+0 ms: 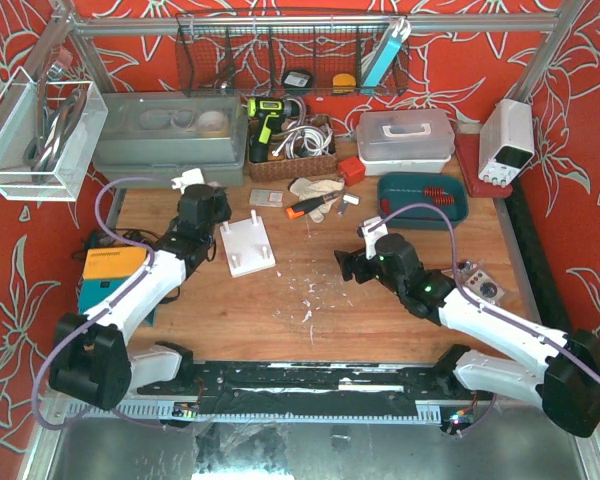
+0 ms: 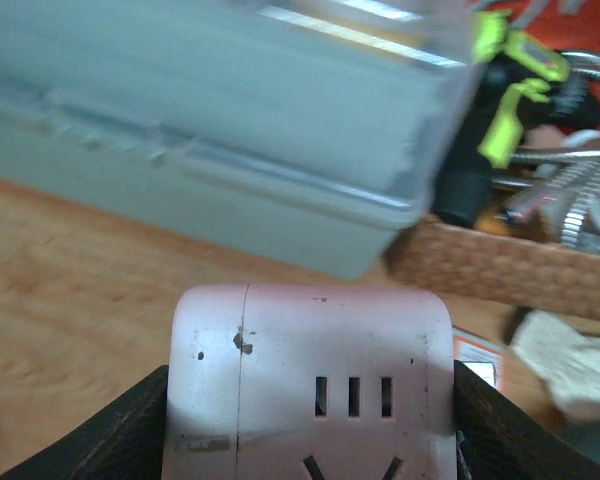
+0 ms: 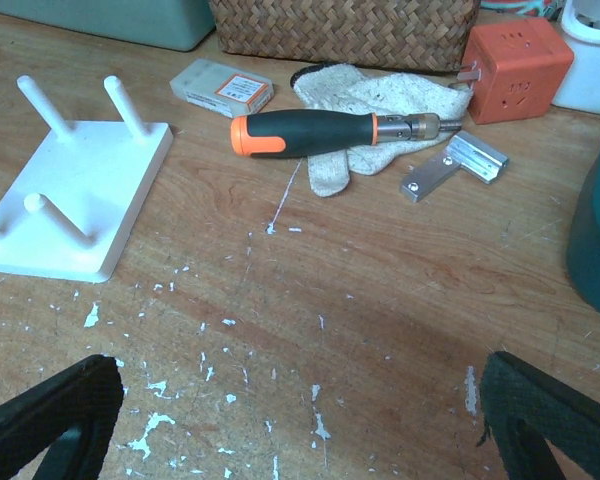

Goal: Install the large spring

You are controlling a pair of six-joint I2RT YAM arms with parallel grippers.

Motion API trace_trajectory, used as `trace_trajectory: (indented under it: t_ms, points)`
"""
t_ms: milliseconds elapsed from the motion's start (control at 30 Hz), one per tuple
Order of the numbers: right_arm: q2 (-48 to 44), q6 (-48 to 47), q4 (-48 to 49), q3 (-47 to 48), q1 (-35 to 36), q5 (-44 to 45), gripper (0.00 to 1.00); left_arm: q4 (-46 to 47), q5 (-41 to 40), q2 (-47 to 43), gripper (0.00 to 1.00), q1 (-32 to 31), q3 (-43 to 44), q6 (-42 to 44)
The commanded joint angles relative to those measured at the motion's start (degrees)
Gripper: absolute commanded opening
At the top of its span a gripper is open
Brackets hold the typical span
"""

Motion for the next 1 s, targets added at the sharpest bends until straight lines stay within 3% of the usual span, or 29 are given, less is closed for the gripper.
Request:
trace_trajectory:
  t_ms: [0,200,433,733,867,967]
  points:
    - [-1.43,-0.47,0.24,-1.04,0.41,0.90,0.98,6.45,-5.53,0.47,0.01,4.48,-3.93,-9.45]
    - [-1.47,-0.47,0.08,-1.05,0.41,0.54,0.98,12.16,-9.04,4.40,0.00,7.56,-8.67,-18.34]
    - [-1.41,-0.63,0.30,-1.02,0.41,0.33,0.98,6.49,-11.44,14.37,0.00,11.44,-3.45,-26.35]
    - [-0.84,-0.86,0.09,-0.86,0.40,1.02,0.98,7.85,-7.35,23.38,0.05,15.25,-0.71,-26.17]
    - [-1.03,-1.30,0.39,-1.12,0.41,1.78,0.98,6.48,-8.41,25.30,0.17,16.52,0.26,-27.17]
    - [-0.91,-1.43,-0.07,-0.97,0.38,2.62,0.98,5.39,-8.35,26.13,0.43,17.37,1.27,-26.89]
